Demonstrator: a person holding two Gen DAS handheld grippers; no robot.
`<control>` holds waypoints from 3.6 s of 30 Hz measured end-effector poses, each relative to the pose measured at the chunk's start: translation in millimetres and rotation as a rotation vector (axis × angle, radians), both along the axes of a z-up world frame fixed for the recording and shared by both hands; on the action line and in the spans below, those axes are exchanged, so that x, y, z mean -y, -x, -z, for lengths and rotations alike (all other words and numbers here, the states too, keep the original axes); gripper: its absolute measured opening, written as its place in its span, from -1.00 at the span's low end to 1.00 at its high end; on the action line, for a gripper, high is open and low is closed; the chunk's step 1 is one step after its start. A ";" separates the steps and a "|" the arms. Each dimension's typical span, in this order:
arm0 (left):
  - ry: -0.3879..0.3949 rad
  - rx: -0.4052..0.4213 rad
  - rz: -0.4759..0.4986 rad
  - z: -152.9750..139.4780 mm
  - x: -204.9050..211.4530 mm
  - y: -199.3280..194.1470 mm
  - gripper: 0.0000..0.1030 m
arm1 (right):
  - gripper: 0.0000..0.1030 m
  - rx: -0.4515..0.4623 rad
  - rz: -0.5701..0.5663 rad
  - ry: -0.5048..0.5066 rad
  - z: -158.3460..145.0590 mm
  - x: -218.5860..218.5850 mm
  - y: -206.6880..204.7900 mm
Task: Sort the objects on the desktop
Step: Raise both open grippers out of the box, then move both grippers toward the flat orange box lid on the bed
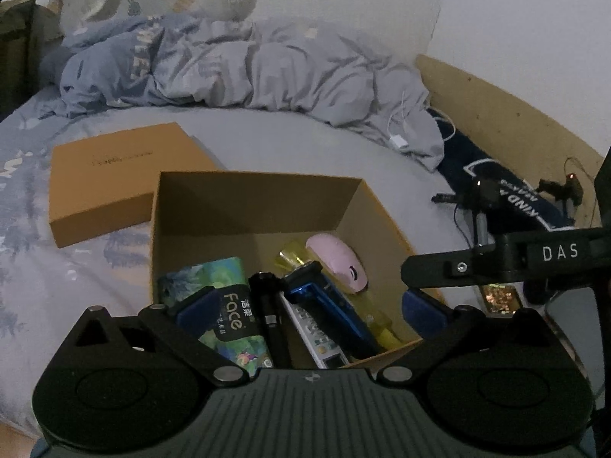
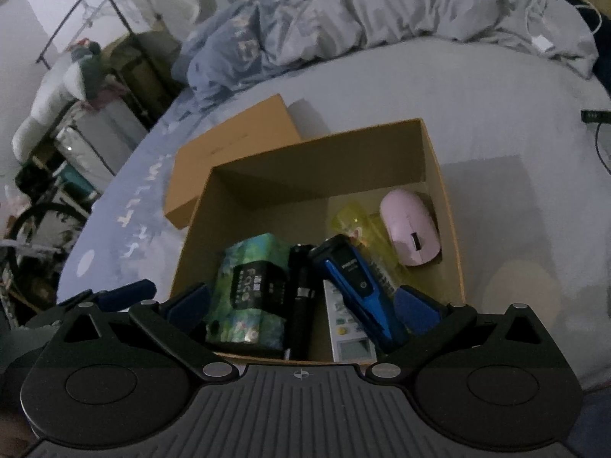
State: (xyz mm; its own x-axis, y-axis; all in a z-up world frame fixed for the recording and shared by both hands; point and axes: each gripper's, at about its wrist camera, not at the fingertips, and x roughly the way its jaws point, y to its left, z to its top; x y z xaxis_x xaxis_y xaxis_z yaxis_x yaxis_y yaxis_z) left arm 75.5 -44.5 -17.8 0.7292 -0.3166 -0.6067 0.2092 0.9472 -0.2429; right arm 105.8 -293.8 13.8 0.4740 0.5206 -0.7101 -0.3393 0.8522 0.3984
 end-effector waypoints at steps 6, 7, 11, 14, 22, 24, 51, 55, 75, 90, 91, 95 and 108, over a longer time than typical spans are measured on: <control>0.026 0.061 -0.037 -5.6 -8.6 14.7 1.00 | 1.00 0.043 -0.003 -0.001 -10.5 9.3 10.6; 0.030 0.064 -0.044 -6.3 -10.0 16.0 1.00 | 1.00 0.049 -0.002 0.000 -12.0 10.3 11.1; 0.047 0.080 -0.076 -9.9 -16.9 19.4 1.00 | 1.00 0.074 0.003 0.004 -18.1 13.8 12.3; 0.053 0.090 -0.107 -13.9 -22.8 19.4 1.00 | 1.00 0.085 0.005 0.000 -22.5 15.4 9.9; 0.081 0.114 -0.186 -26.2 -41.0 21.3 1.00 | 1.00 0.112 0.000 -0.012 -34.6 16.8 5.5; 0.088 0.119 -0.200 -29.6 -44.7 22.9 1.00 | 1.00 0.115 0.000 -0.013 -37.3 17.3 4.2; 0.144 0.151 -0.366 -64.6 -92.8 -0.8 1.00 | 1.00 0.183 -0.086 -0.012 -96.0 -12.2 -47.9; 0.146 0.155 -0.395 -74.0 -102.8 -12.4 1.00 | 1.00 0.197 -0.106 -0.012 -108.7 -21.5 -64.2; 0.173 0.257 -0.638 -102.3 -154.7 -86.3 1.00 | 1.00 0.320 -0.197 -0.069 -173.7 -79.4 -175.0; 0.116 0.176 -0.729 -69.5 -194.2 -148.7 1.00 | 1.00 0.261 -0.268 -0.039 -124.8 -155.3 -274.2; 0.111 0.167 -0.729 -65.3 -196.0 -153.4 1.00 | 1.00 0.252 -0.270 -0.030 -118.5 -160.6 -280.3; 0.098 0.131 -0.730 -48.1 -203.5 -173.9 1.00 | 1.00 0.225 -0.276 0.006 -93.9 -178.4 -299.7; 0.079 0.001 -0.734 12.2 -227.4 -233.0 1.00 | 1.00 0.087 -0.313 0.075 -14.9 -232.3 -358.0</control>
State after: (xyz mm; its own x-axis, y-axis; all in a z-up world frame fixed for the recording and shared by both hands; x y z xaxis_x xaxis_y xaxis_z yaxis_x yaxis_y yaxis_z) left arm 308.5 182.9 -30.0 0.7706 0.2106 -0.6015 -0.4718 0.8230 -0.3164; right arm 463.8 -61.6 28.7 0.3603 0.5985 -0.7155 -0.6191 0.7272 0.2966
